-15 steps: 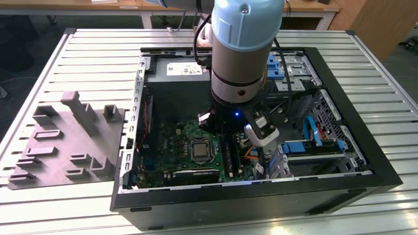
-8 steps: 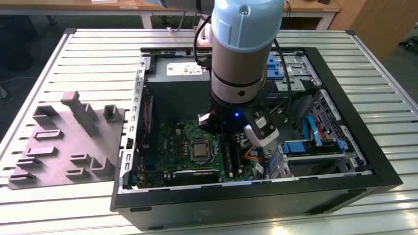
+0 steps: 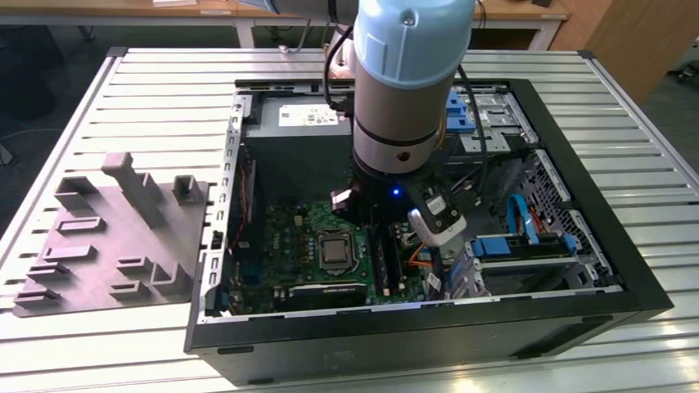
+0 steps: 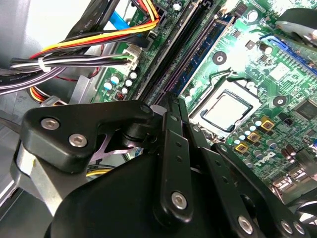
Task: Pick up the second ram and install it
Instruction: 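Insert the second ram into the second slot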
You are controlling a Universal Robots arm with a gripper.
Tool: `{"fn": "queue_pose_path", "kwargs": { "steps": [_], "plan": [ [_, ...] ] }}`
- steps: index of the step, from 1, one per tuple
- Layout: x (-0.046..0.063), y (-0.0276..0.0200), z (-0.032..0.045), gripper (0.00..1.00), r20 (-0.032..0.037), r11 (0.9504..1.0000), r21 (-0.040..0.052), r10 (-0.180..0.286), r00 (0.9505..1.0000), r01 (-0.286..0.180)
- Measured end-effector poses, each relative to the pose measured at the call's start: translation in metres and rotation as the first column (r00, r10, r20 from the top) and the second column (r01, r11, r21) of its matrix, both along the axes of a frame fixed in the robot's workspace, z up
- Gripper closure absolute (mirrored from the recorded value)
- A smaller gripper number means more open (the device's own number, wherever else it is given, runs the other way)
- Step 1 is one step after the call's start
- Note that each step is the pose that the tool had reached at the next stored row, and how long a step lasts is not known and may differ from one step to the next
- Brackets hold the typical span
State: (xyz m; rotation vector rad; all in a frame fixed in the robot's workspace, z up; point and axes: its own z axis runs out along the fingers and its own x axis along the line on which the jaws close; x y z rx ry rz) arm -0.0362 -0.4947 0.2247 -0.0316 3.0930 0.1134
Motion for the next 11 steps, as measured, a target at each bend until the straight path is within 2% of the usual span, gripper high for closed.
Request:
{"fn": "queue_pose_path", "kwargs": {
  "steps": [7, 11],
  "plan": [
    [0.0000, 0.0000, 0.0000, 0.88, 0.0000, 1.0000, 0.0000, -0.001, 1.0000, 0.001],
    [0.0003, 0.0000, -0.0001, 0.88, 0.0000, 0.9998, 0.0000, -0.018, 0.9998, 0.018]
  ]
}}
